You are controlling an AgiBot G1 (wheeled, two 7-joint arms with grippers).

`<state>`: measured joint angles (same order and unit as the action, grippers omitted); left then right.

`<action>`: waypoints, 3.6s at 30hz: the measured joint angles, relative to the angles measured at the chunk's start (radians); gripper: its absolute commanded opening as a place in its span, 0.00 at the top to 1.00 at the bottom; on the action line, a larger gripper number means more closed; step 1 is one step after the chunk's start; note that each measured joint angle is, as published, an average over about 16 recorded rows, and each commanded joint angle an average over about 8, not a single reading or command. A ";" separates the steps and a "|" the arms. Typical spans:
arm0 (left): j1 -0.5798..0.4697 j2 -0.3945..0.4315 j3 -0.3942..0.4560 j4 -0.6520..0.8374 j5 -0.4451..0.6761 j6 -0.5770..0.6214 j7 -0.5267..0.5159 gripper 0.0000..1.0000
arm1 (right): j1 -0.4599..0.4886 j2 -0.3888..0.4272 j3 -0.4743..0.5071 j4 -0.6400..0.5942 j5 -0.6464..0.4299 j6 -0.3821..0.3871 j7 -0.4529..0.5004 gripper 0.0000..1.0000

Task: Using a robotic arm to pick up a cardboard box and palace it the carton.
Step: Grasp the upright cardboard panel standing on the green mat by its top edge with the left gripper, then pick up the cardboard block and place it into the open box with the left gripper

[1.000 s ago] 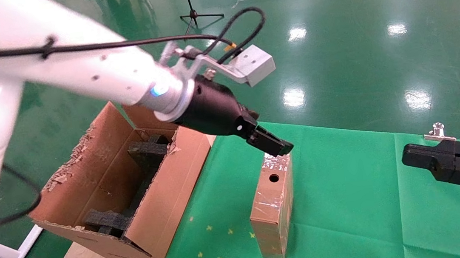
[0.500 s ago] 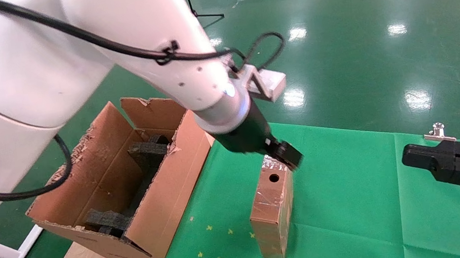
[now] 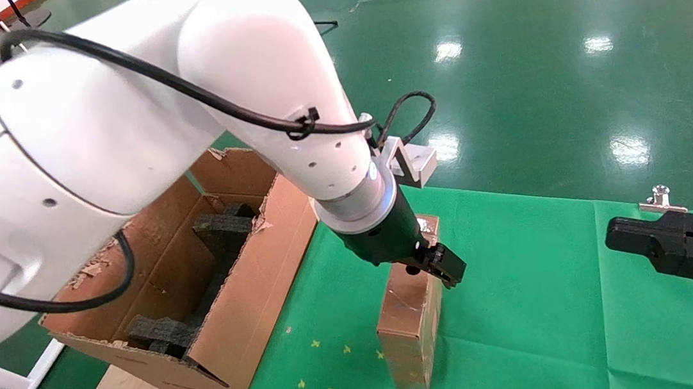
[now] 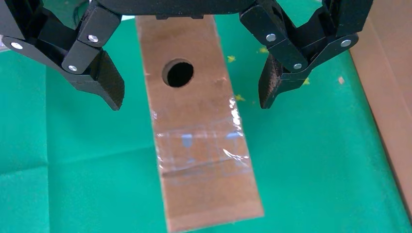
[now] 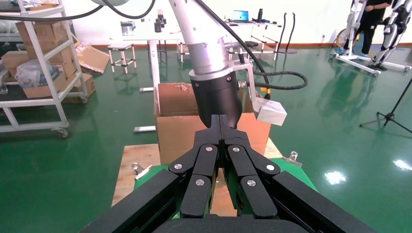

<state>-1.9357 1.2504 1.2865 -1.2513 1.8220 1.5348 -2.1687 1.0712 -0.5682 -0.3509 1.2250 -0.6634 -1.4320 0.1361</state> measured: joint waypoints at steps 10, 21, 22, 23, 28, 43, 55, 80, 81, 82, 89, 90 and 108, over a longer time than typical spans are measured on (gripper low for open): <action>0.008 0.007 0.008 0.036 -0.002 -0.008 -0.003 0.59 | 0.000 0.000 0.000 0.000 0.000 0.000 0.000 0.03; 0.008 0.005 0.005 0.031 -0.002 -0.008 -0.001 1.00 | 0.000 0.000 0.000 0.000 0.000 0.000 0.000 0.00; 0.008 0.005 0.005 0.030 -0.002 -0.008 -0.001 1.00 | 0.000 0.000 0.000 0.000 0.000 0.000 0.000 0.00; 0.008 0.005 0.005 0.029 -0.002 -0.008 -0.001 1.00 | 0.000 0.000 0.000 0.000 0.000 0.000 0.000 0.00; 0.008 0.004 0.004 0.027 -0.002 -0.008 0.000 1.00 | 0.000 0.000 0.000 0.000 0.000 0.000 0.000 0.00; 0.006 -0.025 -0.004 0.018 -0.005 -0.022 0.029 1.00 | 0.000 0.000 0.000 0.000 0.000 0.000 0.000 0.00; -0.043 -0.262 -0.119 -0.041 -0.058 -0.188 0.360 1.00 | 0.000 0.000 0.000 0.000 0.000 0.000 0.000 0.00; -0.226 -0.691 -0.225 0.382 -0.067 -0.146 1.343 1.00 | 0.000 0.000 0.000 0.000 0.000 0.000 0.000 0.00; -0.219 -0.689 -0.219 0.404 -0.062 -0.145 1.356 1.00 | 0.000 0.000 0.000 0.000 0.000 0.000 0.000 0.00; -0.212 -0.686 -0.213 0.426 -0.056 -0.146 1.368 1.00 | 0.000 0.000 0.000 0.000 0.000 0.000 0.000 0.00; -0.154 -0.645 -0.176 0.589 -0.013 -0.189 1.404 1.00 | 0.000 0.000 0.000 0.000 0.000 0.000 0.000 0.00; -0.147 -0.637 -0.172 0.613 -0.005 -0.199 1.407 1.00 | 0.000 0.000 0.000 0.000 0.000 0.000 0.000 0.00; -0.105 -0.471 -0.125 1.013 0.095 -0.388 1.377 1.00 | 0.000 0.000 0.000 0.000 0.000 0.000 0.000 0.00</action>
<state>-2.0404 0.7798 1.1615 -0.2380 1.9166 1.1472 -0.7915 1.0710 -0.5680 -0.3508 1.2248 -0.6631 -1.4318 0.1360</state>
